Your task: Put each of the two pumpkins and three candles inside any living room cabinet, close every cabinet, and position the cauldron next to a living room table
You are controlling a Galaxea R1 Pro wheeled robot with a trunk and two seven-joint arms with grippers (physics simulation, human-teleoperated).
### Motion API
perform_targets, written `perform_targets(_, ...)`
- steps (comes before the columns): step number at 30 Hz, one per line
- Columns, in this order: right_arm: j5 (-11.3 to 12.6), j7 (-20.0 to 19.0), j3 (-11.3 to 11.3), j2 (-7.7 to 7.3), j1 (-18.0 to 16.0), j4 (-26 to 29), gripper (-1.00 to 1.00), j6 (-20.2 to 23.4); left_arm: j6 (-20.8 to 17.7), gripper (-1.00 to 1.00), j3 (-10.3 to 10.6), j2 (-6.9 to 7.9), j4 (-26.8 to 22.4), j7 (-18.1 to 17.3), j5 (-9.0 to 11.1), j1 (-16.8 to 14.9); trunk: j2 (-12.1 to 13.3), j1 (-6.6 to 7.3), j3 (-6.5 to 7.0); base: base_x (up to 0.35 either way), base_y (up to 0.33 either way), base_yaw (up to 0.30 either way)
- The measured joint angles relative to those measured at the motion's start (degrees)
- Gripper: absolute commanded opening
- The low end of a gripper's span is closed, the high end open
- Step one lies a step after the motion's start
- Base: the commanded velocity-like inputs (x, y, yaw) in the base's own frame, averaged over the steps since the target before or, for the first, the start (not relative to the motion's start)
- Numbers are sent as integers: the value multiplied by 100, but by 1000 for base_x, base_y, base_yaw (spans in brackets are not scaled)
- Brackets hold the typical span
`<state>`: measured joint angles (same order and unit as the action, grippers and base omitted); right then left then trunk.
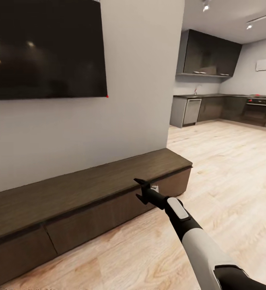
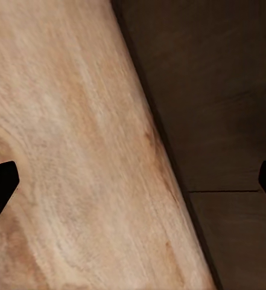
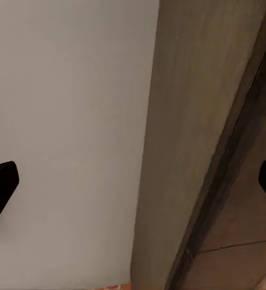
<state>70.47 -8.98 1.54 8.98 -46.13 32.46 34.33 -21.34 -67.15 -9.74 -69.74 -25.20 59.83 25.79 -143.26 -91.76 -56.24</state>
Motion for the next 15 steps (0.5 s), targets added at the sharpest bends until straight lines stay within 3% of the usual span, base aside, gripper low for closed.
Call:
perform_targets(3, -7, 47, 31, -3, 7, -81, 100, -175, 0, 100, -10, 0, 16, 4, -1, -1, -3, -8, -62, 0, -1, 43)
perform_targets(6, -7, 37, 44, -6, 9, -365, 100, -710, 0, 100, -18, -1, 22, 5, 0, -2, -7, -16, -127, 0, 0, 19)
perform_targets(10, 10, -42, 53, -10, 6, -668, 100, -1085, -32, 100, -26, -5, 25, 5, 5, -2, -13, -26, -215, 0, 0, 8)
perform_targets(15, 10, -737, 50, -12, 9, -922, 100, -1284, -81, 100, -49, -7, 26, 4, 9, -2, -20, -39, -325, 0, 0, 2)
